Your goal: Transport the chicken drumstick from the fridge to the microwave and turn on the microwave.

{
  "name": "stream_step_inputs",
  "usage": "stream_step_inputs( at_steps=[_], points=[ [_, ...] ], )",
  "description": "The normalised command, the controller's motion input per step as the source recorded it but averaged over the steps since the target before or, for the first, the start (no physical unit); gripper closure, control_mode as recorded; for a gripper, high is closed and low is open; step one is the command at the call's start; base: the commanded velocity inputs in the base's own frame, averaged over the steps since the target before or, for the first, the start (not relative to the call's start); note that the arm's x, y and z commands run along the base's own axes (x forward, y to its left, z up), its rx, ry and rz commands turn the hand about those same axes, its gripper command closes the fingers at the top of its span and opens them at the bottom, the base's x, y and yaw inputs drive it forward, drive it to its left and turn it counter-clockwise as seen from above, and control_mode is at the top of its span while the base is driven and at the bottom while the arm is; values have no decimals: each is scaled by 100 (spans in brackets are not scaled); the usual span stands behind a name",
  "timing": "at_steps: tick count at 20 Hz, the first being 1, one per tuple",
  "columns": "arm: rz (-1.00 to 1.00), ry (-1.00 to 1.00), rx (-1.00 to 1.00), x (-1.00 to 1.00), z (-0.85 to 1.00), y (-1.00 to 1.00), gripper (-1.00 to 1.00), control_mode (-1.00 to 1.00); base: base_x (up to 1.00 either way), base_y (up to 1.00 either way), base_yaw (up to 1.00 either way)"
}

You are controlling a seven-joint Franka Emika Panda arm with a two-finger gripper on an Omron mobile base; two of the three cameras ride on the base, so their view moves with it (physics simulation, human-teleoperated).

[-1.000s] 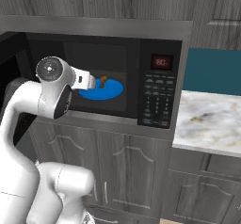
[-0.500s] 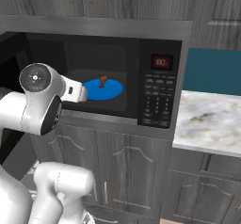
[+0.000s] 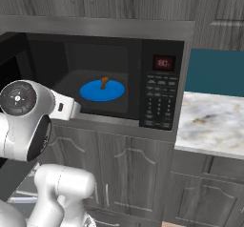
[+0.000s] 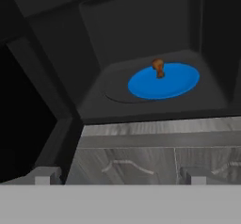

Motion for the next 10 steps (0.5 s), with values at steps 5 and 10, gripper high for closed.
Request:
stream_step_inputs(
  at_steps=[5,10],
  points=[
    [0,-1,4,-63,14,0,-100,-100,0,0,0],
    [0,0,2,-52,15,3,-100,-100,0,0,0]
  ],
)
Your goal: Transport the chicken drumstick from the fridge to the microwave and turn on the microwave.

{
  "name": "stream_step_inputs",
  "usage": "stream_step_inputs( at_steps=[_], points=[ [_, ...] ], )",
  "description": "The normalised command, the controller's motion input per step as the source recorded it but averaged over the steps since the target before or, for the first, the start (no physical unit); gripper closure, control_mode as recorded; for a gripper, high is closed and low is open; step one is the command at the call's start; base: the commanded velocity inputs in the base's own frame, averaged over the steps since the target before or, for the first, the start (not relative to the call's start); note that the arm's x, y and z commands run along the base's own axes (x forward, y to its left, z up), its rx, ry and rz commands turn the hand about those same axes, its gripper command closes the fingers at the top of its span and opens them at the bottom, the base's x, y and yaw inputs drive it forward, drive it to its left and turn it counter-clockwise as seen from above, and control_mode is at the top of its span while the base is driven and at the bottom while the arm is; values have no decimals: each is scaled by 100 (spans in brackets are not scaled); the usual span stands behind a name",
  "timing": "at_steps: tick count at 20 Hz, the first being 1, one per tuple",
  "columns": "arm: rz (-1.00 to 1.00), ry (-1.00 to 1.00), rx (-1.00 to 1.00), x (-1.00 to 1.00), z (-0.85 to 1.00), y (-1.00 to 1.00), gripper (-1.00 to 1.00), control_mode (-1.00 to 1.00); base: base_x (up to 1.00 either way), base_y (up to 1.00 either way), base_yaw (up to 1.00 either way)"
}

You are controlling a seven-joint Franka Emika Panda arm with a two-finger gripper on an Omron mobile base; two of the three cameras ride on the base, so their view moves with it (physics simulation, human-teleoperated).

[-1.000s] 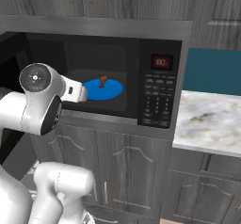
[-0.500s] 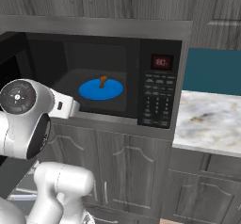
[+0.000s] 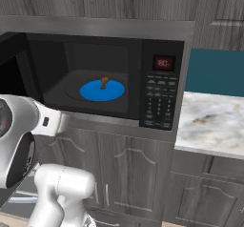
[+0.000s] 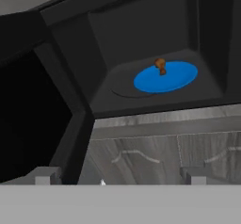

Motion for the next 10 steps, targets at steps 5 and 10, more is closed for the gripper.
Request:
stream_step_inputs(
  at_steps=[5,10],
  points=[
    [0,0,8,-51,15,2,-100,-100,0,0,0],
    [0,2,17,-47,15,12,-100,-100,0,0,0]
  ],
)
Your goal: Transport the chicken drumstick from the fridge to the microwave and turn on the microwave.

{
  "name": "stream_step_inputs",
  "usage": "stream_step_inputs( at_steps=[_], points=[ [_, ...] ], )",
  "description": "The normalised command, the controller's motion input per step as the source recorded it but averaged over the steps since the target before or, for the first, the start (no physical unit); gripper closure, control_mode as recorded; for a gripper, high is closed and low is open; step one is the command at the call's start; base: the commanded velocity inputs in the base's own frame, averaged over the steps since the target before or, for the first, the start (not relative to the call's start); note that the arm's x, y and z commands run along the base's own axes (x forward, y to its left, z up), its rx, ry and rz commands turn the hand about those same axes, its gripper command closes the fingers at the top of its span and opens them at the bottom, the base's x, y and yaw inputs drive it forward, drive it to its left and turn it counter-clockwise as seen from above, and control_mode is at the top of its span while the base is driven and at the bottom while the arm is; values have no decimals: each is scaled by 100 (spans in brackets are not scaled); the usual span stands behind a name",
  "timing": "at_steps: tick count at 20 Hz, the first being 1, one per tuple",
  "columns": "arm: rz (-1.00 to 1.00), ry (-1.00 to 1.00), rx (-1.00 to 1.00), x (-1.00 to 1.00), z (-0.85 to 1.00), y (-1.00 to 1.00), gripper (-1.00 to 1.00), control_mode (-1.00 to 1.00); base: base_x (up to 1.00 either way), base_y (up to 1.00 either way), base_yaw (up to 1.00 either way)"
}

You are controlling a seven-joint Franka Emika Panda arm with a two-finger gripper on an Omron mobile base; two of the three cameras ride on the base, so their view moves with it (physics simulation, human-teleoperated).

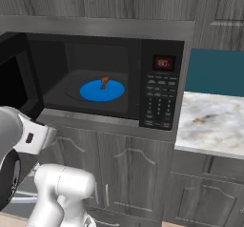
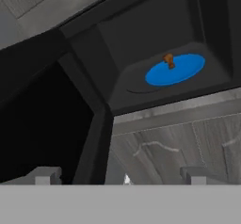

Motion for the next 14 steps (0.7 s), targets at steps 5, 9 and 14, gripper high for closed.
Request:
stream_step_inputs(
  at_steps=[5,9,14],
  points=[
    [0,18,25,-28,9,29,-100,-100,0,0,0],
    [0,21,29,-27,2,21,-100,-100,0,0,0],
    [4,11,20,-38,-5,17,-100,-100,0,0,0]
  ],
)
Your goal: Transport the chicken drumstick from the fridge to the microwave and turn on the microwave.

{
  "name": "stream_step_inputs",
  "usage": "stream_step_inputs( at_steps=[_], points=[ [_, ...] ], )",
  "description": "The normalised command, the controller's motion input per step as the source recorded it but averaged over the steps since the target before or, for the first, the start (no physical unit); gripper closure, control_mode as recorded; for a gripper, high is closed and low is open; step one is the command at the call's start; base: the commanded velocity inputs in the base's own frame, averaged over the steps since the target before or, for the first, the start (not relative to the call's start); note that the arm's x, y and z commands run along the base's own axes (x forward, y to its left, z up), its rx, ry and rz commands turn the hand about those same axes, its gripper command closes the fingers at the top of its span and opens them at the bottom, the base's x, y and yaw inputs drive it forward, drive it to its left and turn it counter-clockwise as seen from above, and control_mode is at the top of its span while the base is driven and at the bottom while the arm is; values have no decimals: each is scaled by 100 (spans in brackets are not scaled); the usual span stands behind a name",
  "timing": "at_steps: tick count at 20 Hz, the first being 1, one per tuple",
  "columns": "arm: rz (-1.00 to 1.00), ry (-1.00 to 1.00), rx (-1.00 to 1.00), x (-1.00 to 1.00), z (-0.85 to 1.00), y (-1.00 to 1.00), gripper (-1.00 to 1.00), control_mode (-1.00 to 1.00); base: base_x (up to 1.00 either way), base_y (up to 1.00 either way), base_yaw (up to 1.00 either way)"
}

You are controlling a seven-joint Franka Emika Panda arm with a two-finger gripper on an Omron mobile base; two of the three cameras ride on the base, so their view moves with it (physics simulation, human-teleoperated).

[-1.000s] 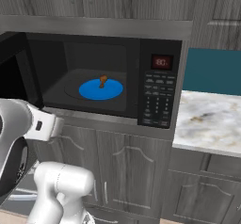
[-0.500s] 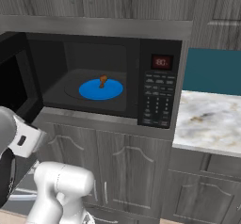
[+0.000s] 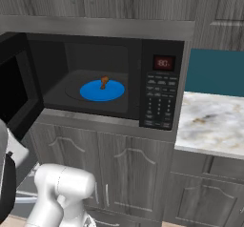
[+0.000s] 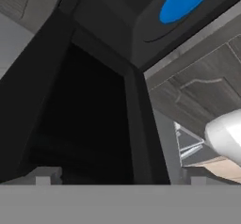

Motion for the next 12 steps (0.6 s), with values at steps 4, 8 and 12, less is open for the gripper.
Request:
stream_step_inputs(
  at_steps=[4,8,12],
  points=[
    [1,1,1,-21,-19,42,-100,-100,0,0,0],
    [0,4,0,-11,-13,48,-100,-100,0,0,0],
    [0,17,14,-25,0,32,-100,-100,0,0,0]
  ],
)
